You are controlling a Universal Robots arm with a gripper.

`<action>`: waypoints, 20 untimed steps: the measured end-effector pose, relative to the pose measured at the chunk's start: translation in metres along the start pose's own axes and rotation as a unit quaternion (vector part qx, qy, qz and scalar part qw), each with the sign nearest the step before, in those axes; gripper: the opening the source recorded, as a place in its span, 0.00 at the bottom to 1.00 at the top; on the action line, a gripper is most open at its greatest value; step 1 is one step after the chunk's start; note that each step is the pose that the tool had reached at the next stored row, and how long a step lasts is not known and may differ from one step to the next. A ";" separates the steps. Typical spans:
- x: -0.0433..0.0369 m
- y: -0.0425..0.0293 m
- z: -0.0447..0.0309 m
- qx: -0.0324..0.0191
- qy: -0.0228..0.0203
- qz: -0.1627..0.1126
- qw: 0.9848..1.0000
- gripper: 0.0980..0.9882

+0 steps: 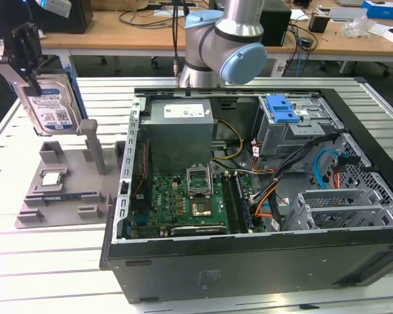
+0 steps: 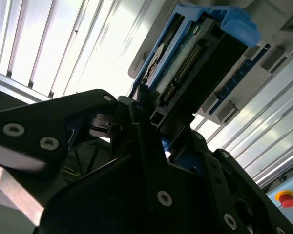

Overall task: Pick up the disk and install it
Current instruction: 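Pick up the disk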

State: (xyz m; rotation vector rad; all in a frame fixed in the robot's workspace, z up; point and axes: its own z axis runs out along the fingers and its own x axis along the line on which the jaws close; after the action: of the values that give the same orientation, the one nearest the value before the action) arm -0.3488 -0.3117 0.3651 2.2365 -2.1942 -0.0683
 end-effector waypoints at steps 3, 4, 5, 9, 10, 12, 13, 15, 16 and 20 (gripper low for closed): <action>-0.0011 0.0003 -0.0086 0.000 0.000 0.000 1.000 0.30; -0.0014 0.0004 -0.0110 0.000 0.000 0.000 1.000 0.30; -0.0017 0.0005 -0.0133 0.000 0.000 0.000 1.000 0.30; -0.0030 0.0009 -0.0267 0.000 0.000 0.000 1.000 0.30; -0.0032 0.0010 -0.0294 0.000 0.000 0.000 1.000 0.30; -0.0045 0.0015 -0.0424 0.000 0.000 0.000 1.000 0.30; -0.0061 0.0022 -0.0617 0.000 0.000 0.000 1.000 0.30; -0.0071 0.0027 -0.0758 0.000 0.000 0.000 1.000 0.30; -0.0073 0.0027 -0.0786 0.000 0.000 0.000 1.000 0.30; -0.0083 0.0033 -0.0931 0.000 0.000 0.000 1.000 0.30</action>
State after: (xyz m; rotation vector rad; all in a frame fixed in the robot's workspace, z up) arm -0.3488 -0.3058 0.4585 2.2365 -2.1943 -0.0682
